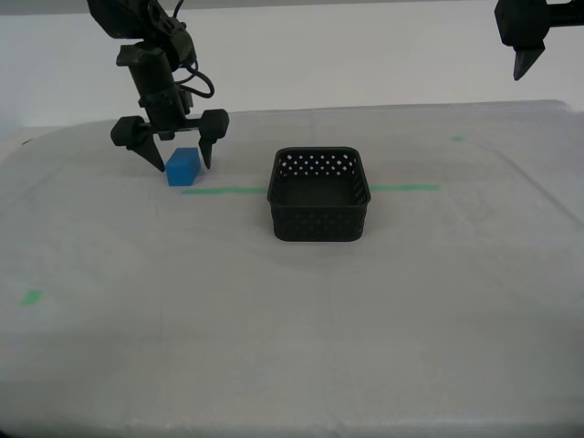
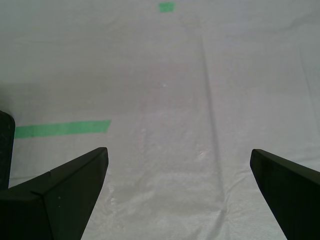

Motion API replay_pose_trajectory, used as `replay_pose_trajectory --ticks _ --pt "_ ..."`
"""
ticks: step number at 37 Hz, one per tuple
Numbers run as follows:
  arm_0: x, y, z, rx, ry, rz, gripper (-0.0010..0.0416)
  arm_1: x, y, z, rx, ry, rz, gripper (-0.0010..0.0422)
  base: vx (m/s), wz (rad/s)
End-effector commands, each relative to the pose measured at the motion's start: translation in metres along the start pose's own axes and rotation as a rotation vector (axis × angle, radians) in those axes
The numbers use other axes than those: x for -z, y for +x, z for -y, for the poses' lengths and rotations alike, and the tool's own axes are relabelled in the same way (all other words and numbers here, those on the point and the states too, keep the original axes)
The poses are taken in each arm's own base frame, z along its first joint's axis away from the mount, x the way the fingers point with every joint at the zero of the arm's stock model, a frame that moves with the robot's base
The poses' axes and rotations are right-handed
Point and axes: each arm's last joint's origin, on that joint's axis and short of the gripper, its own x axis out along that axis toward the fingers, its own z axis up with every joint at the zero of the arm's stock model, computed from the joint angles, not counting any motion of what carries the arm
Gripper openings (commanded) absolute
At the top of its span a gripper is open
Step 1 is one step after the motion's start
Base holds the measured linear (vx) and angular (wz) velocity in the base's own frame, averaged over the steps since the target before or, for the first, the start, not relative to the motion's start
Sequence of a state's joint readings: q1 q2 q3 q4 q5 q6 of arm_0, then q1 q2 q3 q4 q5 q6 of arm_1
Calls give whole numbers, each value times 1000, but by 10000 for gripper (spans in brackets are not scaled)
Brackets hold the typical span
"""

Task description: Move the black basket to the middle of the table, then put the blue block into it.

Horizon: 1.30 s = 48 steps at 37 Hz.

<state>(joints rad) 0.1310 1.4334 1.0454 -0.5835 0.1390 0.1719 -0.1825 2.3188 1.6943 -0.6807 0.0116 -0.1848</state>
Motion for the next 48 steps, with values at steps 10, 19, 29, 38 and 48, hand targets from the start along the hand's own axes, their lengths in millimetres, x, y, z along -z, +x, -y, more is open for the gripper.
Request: replay_pose_trajectory --ticks 10,19,29,38,48 --pt "0 0 0 0 1 2 398 -1 0 0 -1 5 8 400 0 0" --pt "0 0 0 0 1 2 398 -1 0 -1 -2 14 5 400 0 0" --pt "0 0 0 0 1 2 399 0 0 -1 -4 18 3 349 0 0" --pt "0 0 0 0 1 2 399 -1 0 -2 -15 21 9 253 0 0" --pt "0 0 0 -1 1 2 398 -1 0 -3 -53 24 11 148 0 0"
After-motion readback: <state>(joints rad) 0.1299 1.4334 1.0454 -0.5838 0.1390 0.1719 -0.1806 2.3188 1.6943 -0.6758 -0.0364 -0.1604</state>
